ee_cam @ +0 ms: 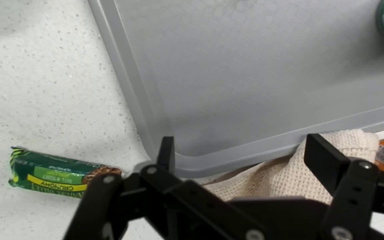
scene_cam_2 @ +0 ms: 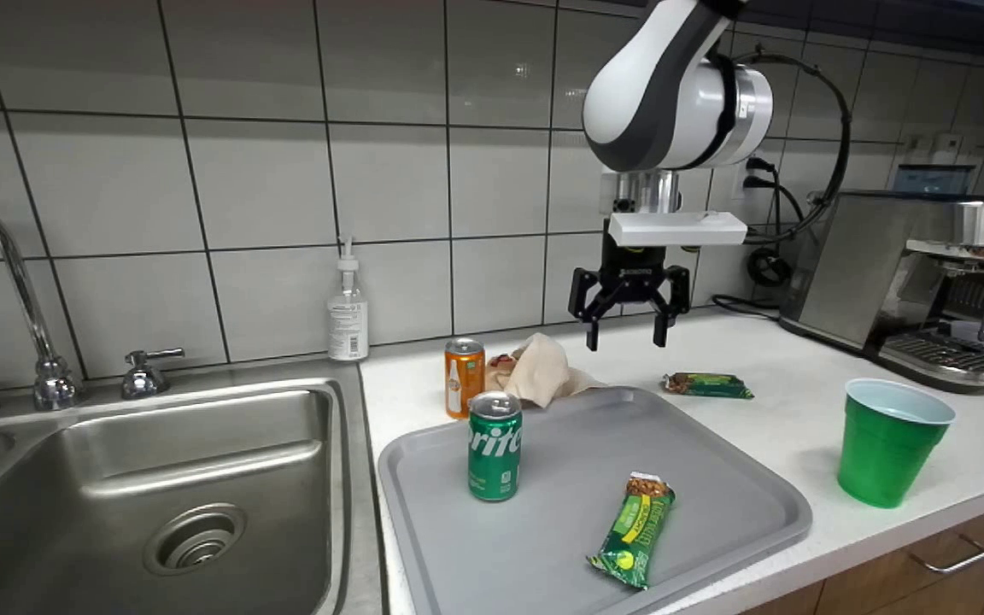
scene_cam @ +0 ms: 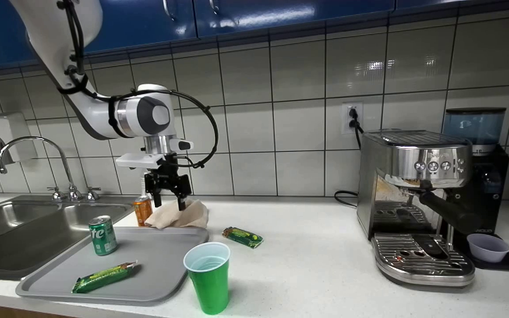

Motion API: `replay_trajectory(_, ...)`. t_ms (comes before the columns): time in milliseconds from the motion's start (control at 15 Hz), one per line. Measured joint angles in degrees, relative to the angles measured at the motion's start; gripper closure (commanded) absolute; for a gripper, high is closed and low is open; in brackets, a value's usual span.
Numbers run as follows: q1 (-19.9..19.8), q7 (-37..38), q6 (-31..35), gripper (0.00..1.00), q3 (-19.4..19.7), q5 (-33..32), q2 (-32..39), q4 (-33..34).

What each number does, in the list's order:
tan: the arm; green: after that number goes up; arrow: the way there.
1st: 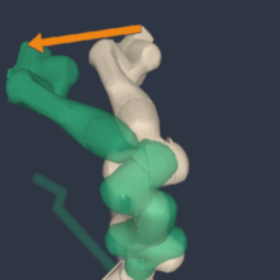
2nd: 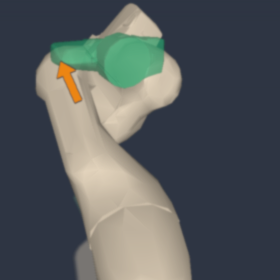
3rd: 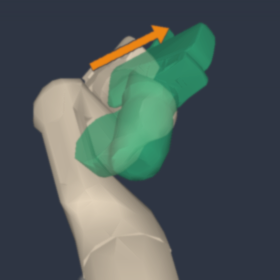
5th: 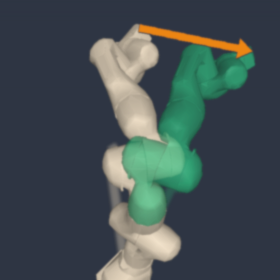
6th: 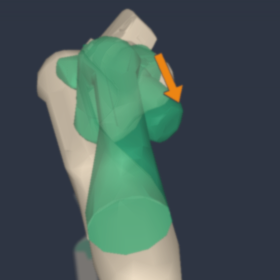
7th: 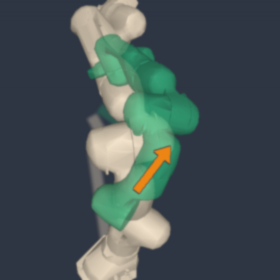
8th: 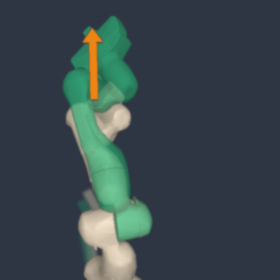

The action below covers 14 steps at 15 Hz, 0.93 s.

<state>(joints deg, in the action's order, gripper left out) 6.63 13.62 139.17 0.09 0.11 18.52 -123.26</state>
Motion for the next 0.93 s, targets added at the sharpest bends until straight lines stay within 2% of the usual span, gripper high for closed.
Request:
replay_trajectory(400, -1.07, 1.8, 0.0, 0.0, 1.66, 0.08, 1.44, 0.35)
replay_trajectory(933, -1.19, 1.96, 0.0, 0.0, 1.87, 0.1, 1.78, 0.54)
